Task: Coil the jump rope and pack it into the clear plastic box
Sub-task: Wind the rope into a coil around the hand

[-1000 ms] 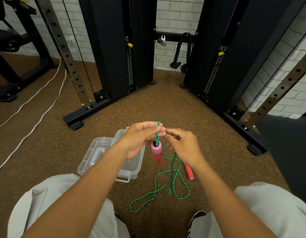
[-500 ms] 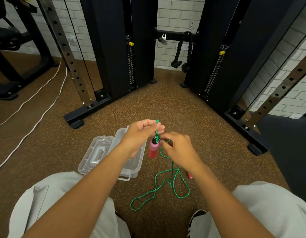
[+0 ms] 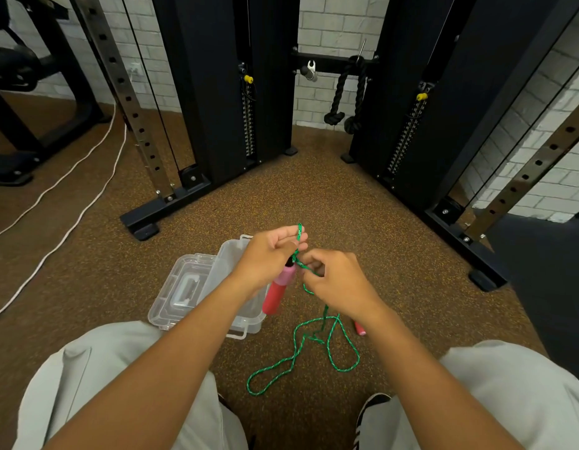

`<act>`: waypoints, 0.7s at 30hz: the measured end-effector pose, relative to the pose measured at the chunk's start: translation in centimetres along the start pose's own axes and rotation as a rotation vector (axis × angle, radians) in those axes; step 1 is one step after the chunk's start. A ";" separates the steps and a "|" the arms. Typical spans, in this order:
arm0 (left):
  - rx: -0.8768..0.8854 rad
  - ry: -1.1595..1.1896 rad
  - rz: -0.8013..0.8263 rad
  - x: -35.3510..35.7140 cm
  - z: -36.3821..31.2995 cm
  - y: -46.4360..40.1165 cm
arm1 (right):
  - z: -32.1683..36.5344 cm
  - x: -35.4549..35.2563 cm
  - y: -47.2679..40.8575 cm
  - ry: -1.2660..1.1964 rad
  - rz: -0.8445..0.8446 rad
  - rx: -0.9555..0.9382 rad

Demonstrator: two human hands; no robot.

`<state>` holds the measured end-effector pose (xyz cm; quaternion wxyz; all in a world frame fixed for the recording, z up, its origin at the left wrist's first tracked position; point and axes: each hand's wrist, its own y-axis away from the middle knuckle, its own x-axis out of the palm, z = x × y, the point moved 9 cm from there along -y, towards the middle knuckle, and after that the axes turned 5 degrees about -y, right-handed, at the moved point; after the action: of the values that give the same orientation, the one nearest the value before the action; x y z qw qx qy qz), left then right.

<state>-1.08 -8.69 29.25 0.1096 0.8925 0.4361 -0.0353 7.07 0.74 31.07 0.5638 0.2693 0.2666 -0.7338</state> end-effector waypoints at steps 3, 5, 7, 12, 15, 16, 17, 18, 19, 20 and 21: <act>0.029 -0.088 0.015 0.3 -0.3 0.1 | -0.3 -1.5 -0.1 -0.029 -0.062 0.029; 0.052 -0.153 0.028 0.3 -0.5 0.1 | -0.4 -2.4 -0.3 -0.070 -0.095 0.033; 0.049 -0.173 0.055 0.4 -0.6 0.2 | -0.4 -3.0 -0.5 -0.074 -0.114 0.008; 0.071 -0.182 0.161 1.5 -0.8 0.7 | -0.2 -4.2 -0.5 -0.142 -0.167 -0.038; 0.060 -0.124 0.198 1.9 -0.9 0.8 | -0.4 -4.8 -0.4 -0.198 -0.215 -0.033; 0.052 -0.096 0.204 1.9 -0.9 0.7 | -0.6 -5.0 -0.4 -0.229 -0.228 -0.026; 0.045 -0.068 0.210 2.0 -1.0 0.7 | -0.7 -5.2 -0.4 -0.261 -0.234 -0.014; 0.038 -0.041 0.217 2.1 -1.1 0.7 | -0.9 -5.2 -0.5 -0.288 -0.235 -0.003; 0.033 -0.022 0.222 2.2 -1.0 0.7 | -0.9 -5.3 -0.4 -0.300 -0.235 0.006; 0.027 -0.018 0.225 2.3 -0.9 0.7 | -0.9 -5.2 -0.4 -0.298 -0.231 0.007; 0.019 -0.021 0.226 2.3 -0.7 0.7 | -0.8 -5.2 -0.4 -0.276 -0.230 -0.001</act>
<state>0.84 -7.17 29.72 0.1092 0.9365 0.3313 -0.0363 7.87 4.91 34.19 0.5075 0.1334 0.2163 -0.8233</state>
